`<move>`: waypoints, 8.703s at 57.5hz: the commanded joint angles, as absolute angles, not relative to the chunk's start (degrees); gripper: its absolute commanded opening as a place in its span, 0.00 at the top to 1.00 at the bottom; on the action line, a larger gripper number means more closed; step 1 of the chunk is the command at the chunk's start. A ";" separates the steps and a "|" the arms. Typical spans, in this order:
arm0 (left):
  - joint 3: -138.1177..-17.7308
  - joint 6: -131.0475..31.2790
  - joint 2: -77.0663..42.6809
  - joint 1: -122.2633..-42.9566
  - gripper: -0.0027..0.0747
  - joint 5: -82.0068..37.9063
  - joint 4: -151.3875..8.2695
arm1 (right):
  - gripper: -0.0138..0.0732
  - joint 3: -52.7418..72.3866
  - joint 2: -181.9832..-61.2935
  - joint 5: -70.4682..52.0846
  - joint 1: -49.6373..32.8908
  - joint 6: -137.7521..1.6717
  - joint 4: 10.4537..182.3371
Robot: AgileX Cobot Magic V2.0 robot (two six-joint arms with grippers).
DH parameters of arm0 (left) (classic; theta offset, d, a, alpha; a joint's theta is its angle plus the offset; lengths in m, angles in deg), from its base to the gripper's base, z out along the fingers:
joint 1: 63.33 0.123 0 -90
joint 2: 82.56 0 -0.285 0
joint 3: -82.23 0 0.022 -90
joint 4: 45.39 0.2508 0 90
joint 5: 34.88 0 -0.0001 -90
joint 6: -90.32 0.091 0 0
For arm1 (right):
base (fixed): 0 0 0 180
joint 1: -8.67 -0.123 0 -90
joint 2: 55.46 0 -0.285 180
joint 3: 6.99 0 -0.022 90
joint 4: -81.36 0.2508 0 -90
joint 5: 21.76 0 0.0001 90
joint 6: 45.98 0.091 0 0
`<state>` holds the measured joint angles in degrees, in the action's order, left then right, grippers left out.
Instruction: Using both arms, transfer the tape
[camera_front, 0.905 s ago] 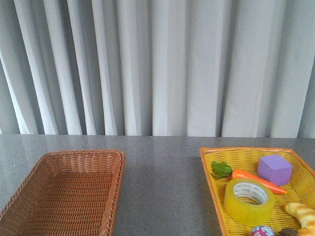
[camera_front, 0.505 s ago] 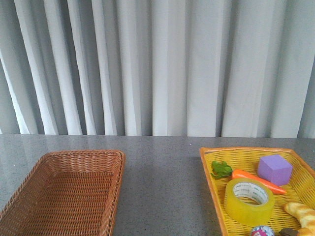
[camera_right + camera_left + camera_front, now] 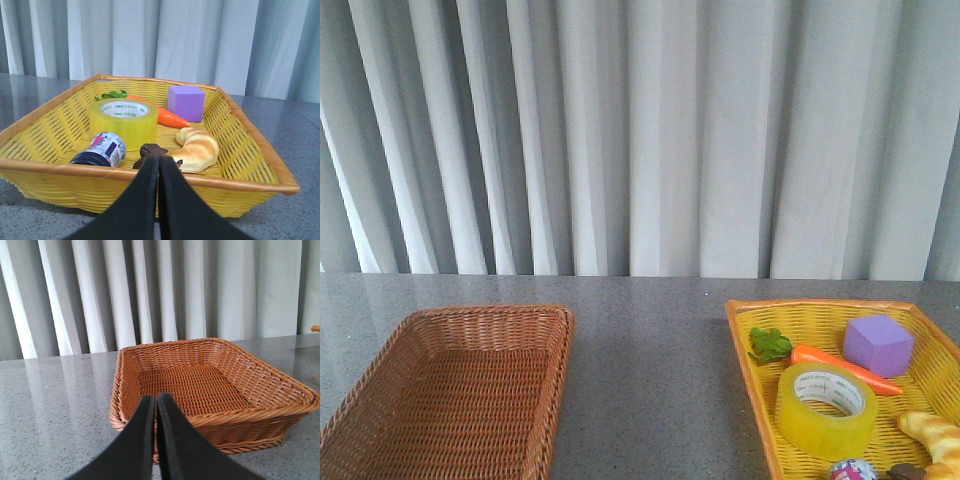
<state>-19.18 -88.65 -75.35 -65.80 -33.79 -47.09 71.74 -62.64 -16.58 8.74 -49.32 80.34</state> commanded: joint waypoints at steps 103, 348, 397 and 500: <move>-58.29 -87.09 -41.93 -65.79 0.97 -27.01 -48.53 | 0.85 32.70 -100.17 -8.94 8.93 -48.12 82.84; -58.25 -76.63 -22.52 -90.06 0.22 -23.74 -56.26 | 0.69 -35.83 -170.62 29.71 -17.25 -58.33 85.52; -58.25 -76.63 -22.52 -90.06 0.22 -23.68 -56.26 | 0.30 -38.18 -174.97 33.09 -17.90 -52.50 77.59; -87.07 -66.35 -3.93 -93.61 0.27 -4.26 -57.31 | 0.31 35.39 -93.15 12.54 -4.25 -44.65 79.93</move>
<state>-80.12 -67.15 -7.46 -92.39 -3.95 -56.34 36.75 -93.00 16.21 -4.62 -44.45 80.28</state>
